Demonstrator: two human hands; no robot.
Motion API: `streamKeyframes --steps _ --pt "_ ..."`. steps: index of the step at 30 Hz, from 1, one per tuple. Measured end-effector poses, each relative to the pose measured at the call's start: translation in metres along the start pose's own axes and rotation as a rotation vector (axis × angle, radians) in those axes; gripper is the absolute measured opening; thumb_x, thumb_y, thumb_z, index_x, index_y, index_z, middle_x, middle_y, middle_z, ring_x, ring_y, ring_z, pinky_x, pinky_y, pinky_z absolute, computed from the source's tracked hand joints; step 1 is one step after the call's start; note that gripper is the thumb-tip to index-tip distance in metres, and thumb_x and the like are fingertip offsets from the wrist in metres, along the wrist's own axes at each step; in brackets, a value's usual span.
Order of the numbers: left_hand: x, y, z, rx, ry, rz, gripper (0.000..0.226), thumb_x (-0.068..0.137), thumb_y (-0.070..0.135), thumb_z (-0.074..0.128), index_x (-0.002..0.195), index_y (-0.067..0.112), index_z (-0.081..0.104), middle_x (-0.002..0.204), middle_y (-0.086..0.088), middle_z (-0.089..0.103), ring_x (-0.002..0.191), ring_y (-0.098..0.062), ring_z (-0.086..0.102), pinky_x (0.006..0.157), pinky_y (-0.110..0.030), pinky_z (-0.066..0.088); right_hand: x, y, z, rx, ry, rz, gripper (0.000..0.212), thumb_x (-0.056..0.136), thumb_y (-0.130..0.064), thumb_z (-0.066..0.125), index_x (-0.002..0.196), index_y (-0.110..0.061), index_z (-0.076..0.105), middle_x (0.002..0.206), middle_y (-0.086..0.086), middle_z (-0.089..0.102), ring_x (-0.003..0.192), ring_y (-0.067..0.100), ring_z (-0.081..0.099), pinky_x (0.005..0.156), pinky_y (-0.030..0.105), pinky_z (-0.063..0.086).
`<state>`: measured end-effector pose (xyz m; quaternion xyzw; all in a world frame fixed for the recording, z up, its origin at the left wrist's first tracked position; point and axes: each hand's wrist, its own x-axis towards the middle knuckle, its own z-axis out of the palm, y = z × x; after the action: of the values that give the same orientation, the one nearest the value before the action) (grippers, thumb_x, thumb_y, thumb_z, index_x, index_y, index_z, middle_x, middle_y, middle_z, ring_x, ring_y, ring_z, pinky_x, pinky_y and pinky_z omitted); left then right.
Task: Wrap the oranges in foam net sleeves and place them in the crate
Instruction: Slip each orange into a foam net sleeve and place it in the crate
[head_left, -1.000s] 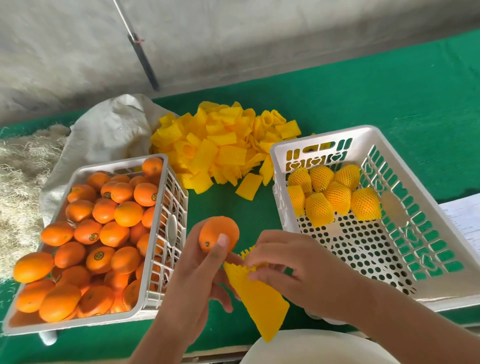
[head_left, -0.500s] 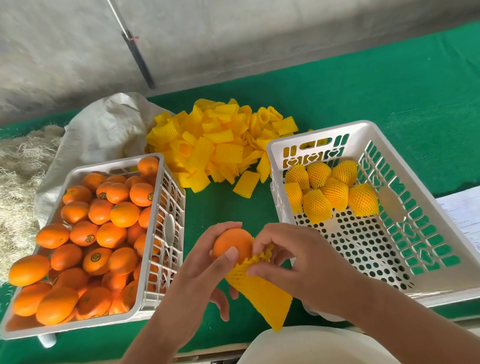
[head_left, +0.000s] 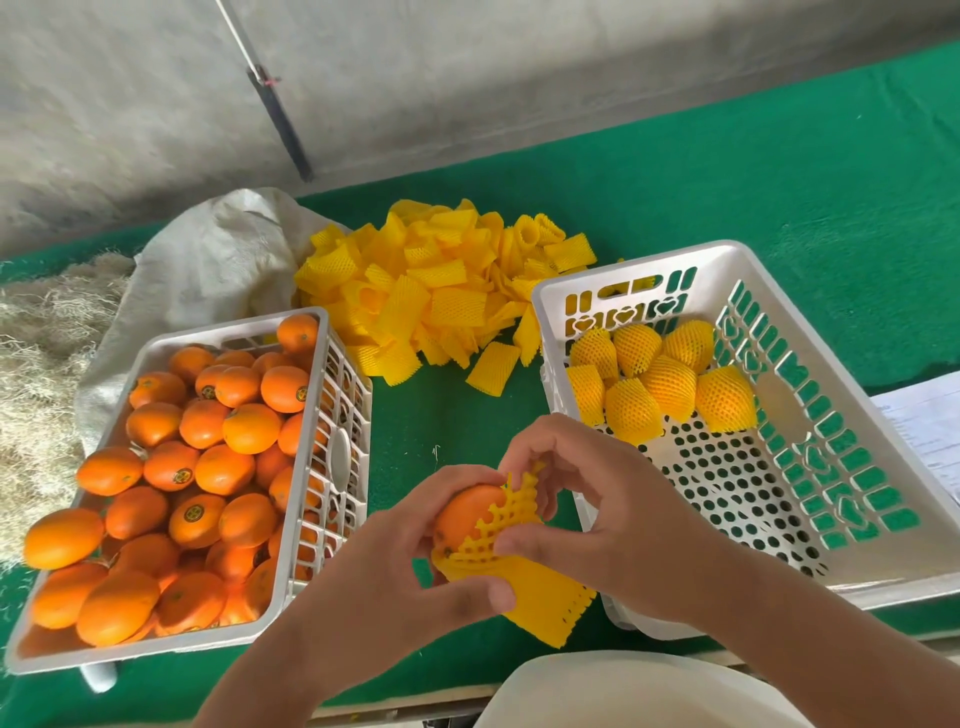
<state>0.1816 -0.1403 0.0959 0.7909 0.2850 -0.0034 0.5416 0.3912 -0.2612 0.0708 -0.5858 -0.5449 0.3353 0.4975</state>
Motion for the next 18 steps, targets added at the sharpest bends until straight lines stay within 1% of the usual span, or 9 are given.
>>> streamKeyframes --steps 2,4,6,9,11,14,16,18 --pt "0.0 0.002 0.001 0.047 -0.006 0.015 0.087 0.071 0.079 0.082 0.146 0.056 0.043 0.119 0.022 0.066 0.095 -0.009 0.073 0.063 -0.021 0.059 0.0 -0.001 0.002 0.052 0.001 0.004 0.042 0.086 -0.037 0.085 0.119 -0.036 0.059 0.108 -0.007 0.064 0.098 0.021 0.065 0.078 0.026 0.057" --pt "0.002 0.003 0.002 0.082 -0.001 0.009 0.085 0.07 0.078 0.083 0.142 0.057 0.044 0.118 0.021 0.067 0.096 -0.011 0.073 0.069 -0.027 0.063 0.002 -0.002 0.002 0.106 0.001 0.007 0.047 0.086 -0.032 0.085 0.125 -0.037 0.058 0.109 -0.006 0.063 0.1 0.022 0.065 0.081 0.031 0.06" --pt "0.003 0.003 0.002 0.138 0.016 0.013 0.08 0.072 0.083 0.077 0.14 0.057 0.044 0.116 0.02 0.068 0.097 -0.012 0.073 0.074 -0.031 0.065 0.004 -0.004 0.002 0.143 0.0 0.017 0.052 0.087 -0.03 0.085 0.129 -0.037 0.057 0.11 -0.006 0.063 0.101 0.022 0.065 0.083 0.034 0.061" --pt "0.005 0.004 0.001 0.192 0.053 0.039 0.07 0.078 0.089 0.064 0.137 0.057 0.043 0.111 0.02 0.069 0.091 -0.01 0.072 0.071 -0.028 0.063 0.008 -0.004 0.001 0.192 0.014 0.011 0.06 0.088 -0.025 0.085 0.139 -0.034 0.055 0.113 -0.006 0.063 0.101 0.022 0.065 0.085 0.04 0.061" --pt "0.007 0.004 0.002 0.192 0.087 0.047 0.066 0.08 0.091 0.059 0.133 0.056 0.044 0.109 0.018 0.07 0.088 -0.012 0.072 0.07 -0.03 0.062 0.011 -0.003 0.002 0.211 0.03 0.008 0.067 0.089 -0.023 0.084 0.146 -0.033 0.052 0.121 -0.008 0.062 0.103 0.023 0.063 0.087 0.043 0.06" --pt "0.011 0.001 0.002 0.05 0.107 0.041 0.067 0.08 0.091 0.059 0.132 0.051 0.046 0.112 0.01 0.072 0.095 -0.018 0.073 0.078 -0.041 0.062 0.011 0.0 0.002 0.23 0.032 0.012 0.073 0.089 -0.024 0.079 0.152 -0.038 0.045 0.137 -0.009 0.057 0.115 0.025 0.061 0.096 0.045 0.057" --pt "0.012 -0.002 0.004 -0.076 0.135 0.012 0.068 0.077 0.091 0.061 0.13 0.051 0.047 0.114 0.006 0.072 0.1 -0.021 0.073 0.083 -0.05 0.062 0.008 0.003 0.001 0.249 0.025 0.02 0.075 0.089 -0.018 0.077 0.153 -0.038 0.044 0.142 -0.009 0.056 0.125 0.026 0.059 0.106 0.046 0.053" --pt "0.012 -0.004 0.006 -0.187 0.178 -0.008 0.067 0.073 0.092 0.063 0.126 0.053 0.05 0.111 0.004 0.071 0.099 -0.022 0.072 0.085 -0.056 0.061 0.003 0.006 0.001 0.272 0.002 0.055 0.074 0.091 -0.017 0.077 0.153 -0.038 0.044 0.146 -0.01 0.055 0.137 0.022 0.054 0.113 0.047 0.048"
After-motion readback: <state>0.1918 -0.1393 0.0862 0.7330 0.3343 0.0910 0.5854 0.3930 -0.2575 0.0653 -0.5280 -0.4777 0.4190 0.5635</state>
